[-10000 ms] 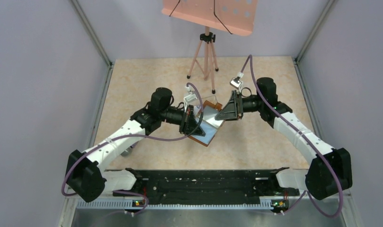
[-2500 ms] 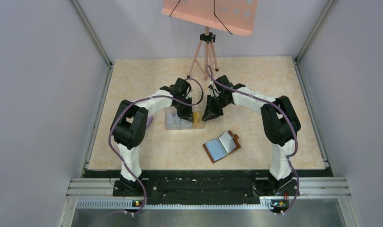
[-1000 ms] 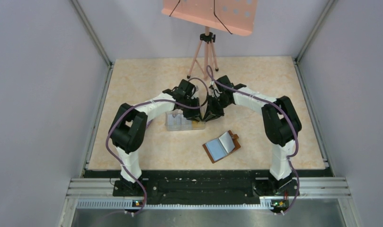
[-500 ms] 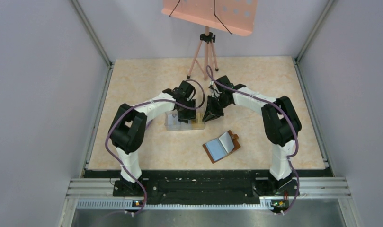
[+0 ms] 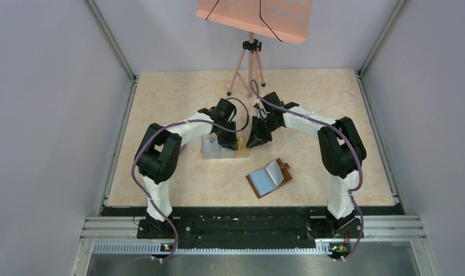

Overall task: Put the credit cards into the card holder
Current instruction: Pick up the credit card from the storage box.

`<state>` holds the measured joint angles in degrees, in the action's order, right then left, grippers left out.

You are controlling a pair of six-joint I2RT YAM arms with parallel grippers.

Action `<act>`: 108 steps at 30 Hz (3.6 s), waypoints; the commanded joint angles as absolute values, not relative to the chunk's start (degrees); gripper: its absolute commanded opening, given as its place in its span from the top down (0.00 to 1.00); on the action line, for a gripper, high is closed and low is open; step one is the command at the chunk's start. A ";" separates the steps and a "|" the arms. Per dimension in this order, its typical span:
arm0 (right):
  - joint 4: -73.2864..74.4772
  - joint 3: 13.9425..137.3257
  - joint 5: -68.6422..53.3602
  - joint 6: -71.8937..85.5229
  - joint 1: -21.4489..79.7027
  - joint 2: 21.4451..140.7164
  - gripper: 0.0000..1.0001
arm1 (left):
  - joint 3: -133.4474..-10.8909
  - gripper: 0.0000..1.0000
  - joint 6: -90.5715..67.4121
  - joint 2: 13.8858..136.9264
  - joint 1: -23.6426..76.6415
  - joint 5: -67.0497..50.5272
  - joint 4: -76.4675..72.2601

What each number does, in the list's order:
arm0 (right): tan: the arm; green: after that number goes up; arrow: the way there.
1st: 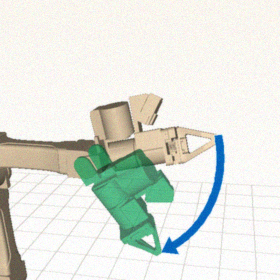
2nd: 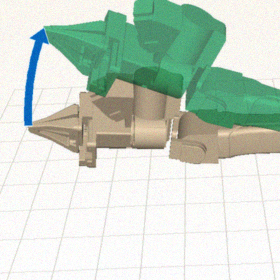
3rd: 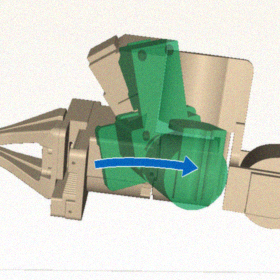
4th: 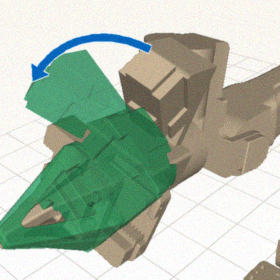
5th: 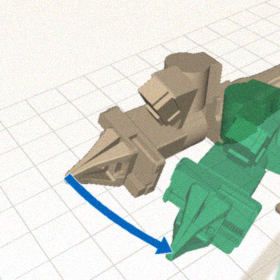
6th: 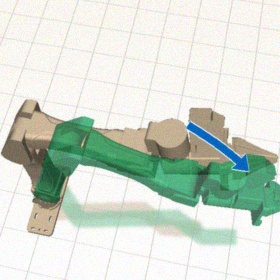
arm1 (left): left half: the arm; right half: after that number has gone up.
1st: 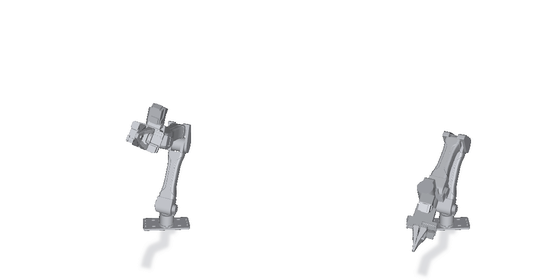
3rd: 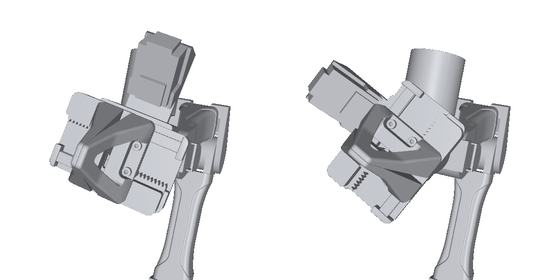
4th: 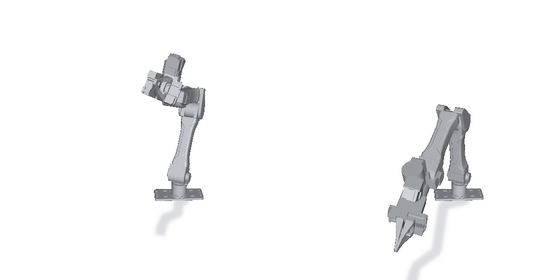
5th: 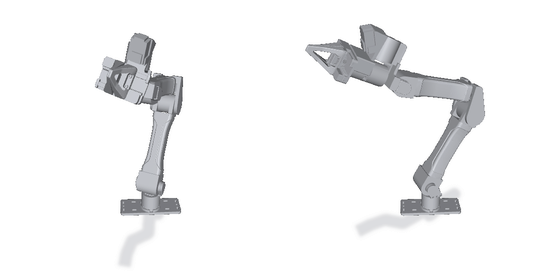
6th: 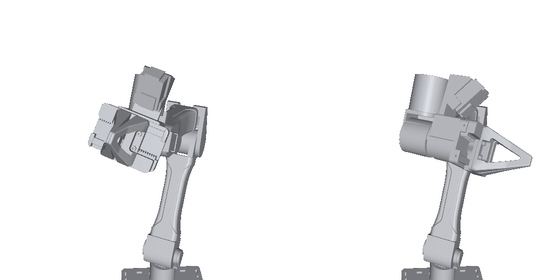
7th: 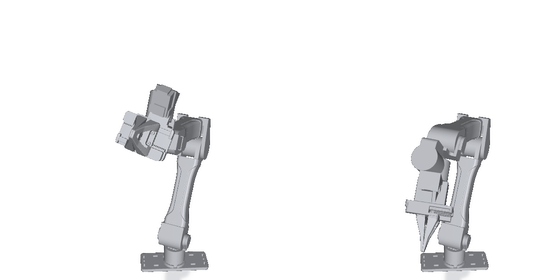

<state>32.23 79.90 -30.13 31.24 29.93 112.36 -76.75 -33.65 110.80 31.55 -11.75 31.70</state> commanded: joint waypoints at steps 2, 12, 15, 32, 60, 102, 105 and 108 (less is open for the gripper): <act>28.92 80.11 -33.90 31.54 30.58 108.75 0.91 | -77.82 0.90 -34.28 109.90 31.48 -14.02 29.09; 28.92 80.14 -34.10 31.40 30.54 108.76 0.91 | -78.56 0.99 -33.65 107.91 31.49 -13.92 29.65; 28.93 80.10 -34.10 31.40 30.63 108.71 0.91 | -79.00 0.99 -33.42 107.29 31.57 -13.97 29.67; 28.94 80.14 -34.02 31.33 30.53 108.81 0.91 | -81.17 0.91 -33.94 105.16 31.67 -16.87 29.24; 29.00 79.80 -34.51 31.24 30.52 108.97 0.91 | -89.16 0.84 -26.20 116.18 32.77 -10.35 43.22; 28.99 79.62 -34.93 31.06 30.52 108.91 0.91 | -87.15 0.80 -28.61 113.42 33.97 -6.74 41.62; 28.93 79.47 -35.02 31.00 30.50 108.90 0.91 | -86.33 0.63 -29.20 112.31 33.88 -2.52 42.23; 28.92 79.35 -35.07 31.01 30.56 108.85 0.91 | -86.33 0.61 -29.16 113.11 33.75 -2.04 42.65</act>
<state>31.53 79.35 -30.94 31.11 29.89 112.22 -86.70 -28.84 115.04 33.87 -6.26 41.67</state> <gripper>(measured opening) 0.096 0.381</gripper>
